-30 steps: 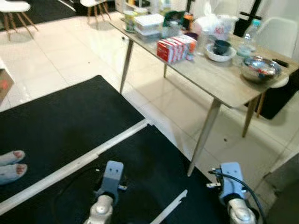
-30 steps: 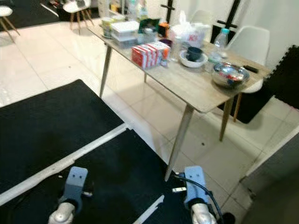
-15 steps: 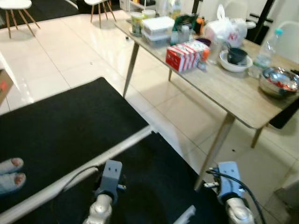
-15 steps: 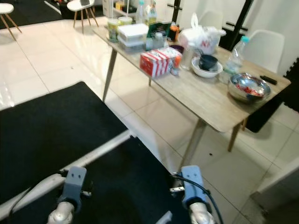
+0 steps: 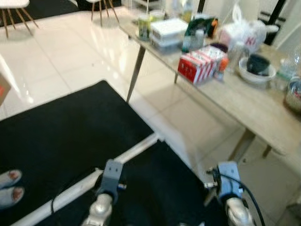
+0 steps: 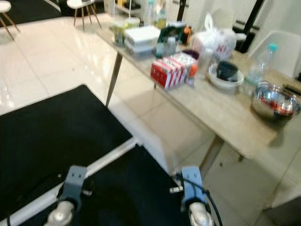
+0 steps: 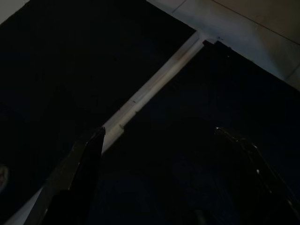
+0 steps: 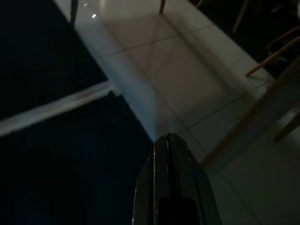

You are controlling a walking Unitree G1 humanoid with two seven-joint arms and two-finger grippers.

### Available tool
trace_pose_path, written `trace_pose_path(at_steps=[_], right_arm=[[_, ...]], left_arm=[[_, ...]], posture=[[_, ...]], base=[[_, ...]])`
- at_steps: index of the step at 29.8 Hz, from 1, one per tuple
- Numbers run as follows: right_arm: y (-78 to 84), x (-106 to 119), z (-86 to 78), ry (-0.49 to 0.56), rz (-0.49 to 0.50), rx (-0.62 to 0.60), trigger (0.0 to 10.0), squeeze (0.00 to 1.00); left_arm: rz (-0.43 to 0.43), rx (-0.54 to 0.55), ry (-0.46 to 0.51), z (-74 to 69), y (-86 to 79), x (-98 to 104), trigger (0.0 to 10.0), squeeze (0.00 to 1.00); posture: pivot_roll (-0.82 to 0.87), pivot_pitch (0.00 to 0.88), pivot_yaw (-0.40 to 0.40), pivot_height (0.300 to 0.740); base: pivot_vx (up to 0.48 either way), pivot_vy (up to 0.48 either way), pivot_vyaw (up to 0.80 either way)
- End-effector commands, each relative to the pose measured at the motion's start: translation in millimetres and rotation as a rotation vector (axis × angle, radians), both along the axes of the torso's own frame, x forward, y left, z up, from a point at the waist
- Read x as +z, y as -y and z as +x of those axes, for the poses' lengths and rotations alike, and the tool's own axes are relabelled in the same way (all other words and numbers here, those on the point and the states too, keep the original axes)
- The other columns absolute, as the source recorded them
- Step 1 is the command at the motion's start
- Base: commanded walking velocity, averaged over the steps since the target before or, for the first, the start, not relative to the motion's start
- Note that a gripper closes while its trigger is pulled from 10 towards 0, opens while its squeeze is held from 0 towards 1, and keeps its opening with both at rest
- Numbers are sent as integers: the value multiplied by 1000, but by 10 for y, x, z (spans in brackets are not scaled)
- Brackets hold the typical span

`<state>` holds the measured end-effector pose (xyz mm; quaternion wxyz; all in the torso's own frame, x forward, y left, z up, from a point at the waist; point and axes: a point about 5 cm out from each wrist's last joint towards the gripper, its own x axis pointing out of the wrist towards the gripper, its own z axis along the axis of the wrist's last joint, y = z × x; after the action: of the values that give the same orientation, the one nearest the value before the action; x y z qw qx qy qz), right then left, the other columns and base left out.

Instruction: Restocking fridge

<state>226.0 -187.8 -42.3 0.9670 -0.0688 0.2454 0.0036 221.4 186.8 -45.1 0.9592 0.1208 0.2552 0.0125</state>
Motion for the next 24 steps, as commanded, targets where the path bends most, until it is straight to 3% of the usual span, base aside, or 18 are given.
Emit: trace_pose_path(at_steps=[1, 10, 17, 24], right_arm=[[5, -52, -71, -29, 7, -13, 10000, 0], [7, -50, -68, -29, 5, -14, 10000, 0], [14, -51, -67, -32, 4, -18, 10000, 0], [27, -56, -71, -37, 3, -26, 10000, 0]], left_arm=[[-5, -6, -8, -5, 26, -11, 10000, 0], [-4, -7, -9, -5, 28, -12, 10000, 0], [-5, -8, -10, -7, 30, -14, 10000, 0], [-5, -10, -12, -9, 31, -16, 10000, 0]], posture=[[-59, 48, -50, 740], [-60, 48, -50, 740], [-60, 47, -50, 740], [-58, 47, -51, 740]], base=[[334, 0, -800], [329, 0, -800], [322, 0, 0], [317, 0, -800]])
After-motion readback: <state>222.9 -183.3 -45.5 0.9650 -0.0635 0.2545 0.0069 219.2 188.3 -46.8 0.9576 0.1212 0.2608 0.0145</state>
